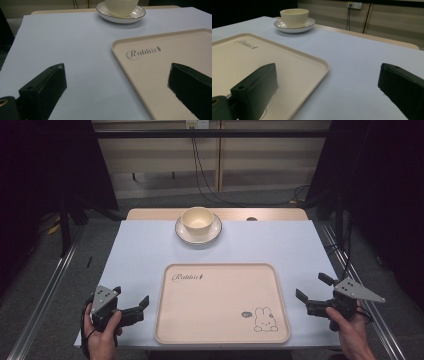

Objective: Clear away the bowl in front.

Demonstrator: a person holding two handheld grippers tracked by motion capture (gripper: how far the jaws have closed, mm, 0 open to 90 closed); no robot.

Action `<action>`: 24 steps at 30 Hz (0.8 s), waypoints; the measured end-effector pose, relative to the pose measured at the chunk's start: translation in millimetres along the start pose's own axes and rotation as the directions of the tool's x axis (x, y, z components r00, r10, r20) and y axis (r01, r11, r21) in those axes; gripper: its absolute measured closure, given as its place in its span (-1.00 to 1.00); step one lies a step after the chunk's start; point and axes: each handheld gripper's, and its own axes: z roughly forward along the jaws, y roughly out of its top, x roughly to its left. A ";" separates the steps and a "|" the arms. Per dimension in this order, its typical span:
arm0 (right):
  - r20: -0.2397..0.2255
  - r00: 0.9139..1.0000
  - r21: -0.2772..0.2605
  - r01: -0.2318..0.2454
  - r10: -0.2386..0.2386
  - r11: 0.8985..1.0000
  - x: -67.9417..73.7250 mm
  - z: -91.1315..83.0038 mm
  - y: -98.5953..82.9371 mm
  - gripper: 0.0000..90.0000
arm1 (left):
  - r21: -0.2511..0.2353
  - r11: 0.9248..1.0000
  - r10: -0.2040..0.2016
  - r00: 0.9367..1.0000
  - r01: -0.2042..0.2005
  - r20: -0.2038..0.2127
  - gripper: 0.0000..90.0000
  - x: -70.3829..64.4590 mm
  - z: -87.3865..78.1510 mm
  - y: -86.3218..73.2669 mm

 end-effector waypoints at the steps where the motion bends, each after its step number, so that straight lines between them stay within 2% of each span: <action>1: -0.007 1.000 0.007 0.003 -0.003 1.000 0.3 0.2 -0.3 -0.96 | 0.001 1.000 0.003 1.000 -0.003 0.003 -0.95 0.6 -0.6 0.0; 5: -0.023 1.000 0.017 0.009 -0.009 1.000 1.8 1.5 -1.1 -0.95 | -0.005 1.000 -0.008 1.000 0.008 0.006 -0.96 -0.3 -0.9 0.0; 8: -0.030 1.000 0.025 0.005 -0.004 1.000 1.1 1.7 -1.5 -0.95 | 0.005 1.000 0.000 1.000 0.000 0.008 -0.96 -0.8 -0.6 0.0; 11: -0.032 0.999 0.028 0.006 -0.005 1.000 0.7 2.0 -1.4 -0.95 | 0.006 1.000 0.005 1.000 -0.005 0.018 -0.96 -0.8 -0.7 -0.1; 14: -0.025 1.000 0.026 0.002 -0.001 1.000 0.4 1.7 -1.3 -0.94 | -0.004 1.000 -0.007 1.000 0.007 0.015 -0.95 -2.3 -0.2 0.0; 19: -0.032 0.999 0.026 0.002 -0.001 1.000 0.1 1.6 -1.3 -0.95 | 0.006 1.000 0.011 1.000 -0.011 0.022 -0.95 -3.3 0.7 1.0; 24: -0.035 0.999 0.021 0.005 -0.004 1.000 -0.4 1.6 -1.0 -0.95 | -0.008 1.000 0.005 1.000 -0.004 0.025 -0.95 -5.5 3.3 3.3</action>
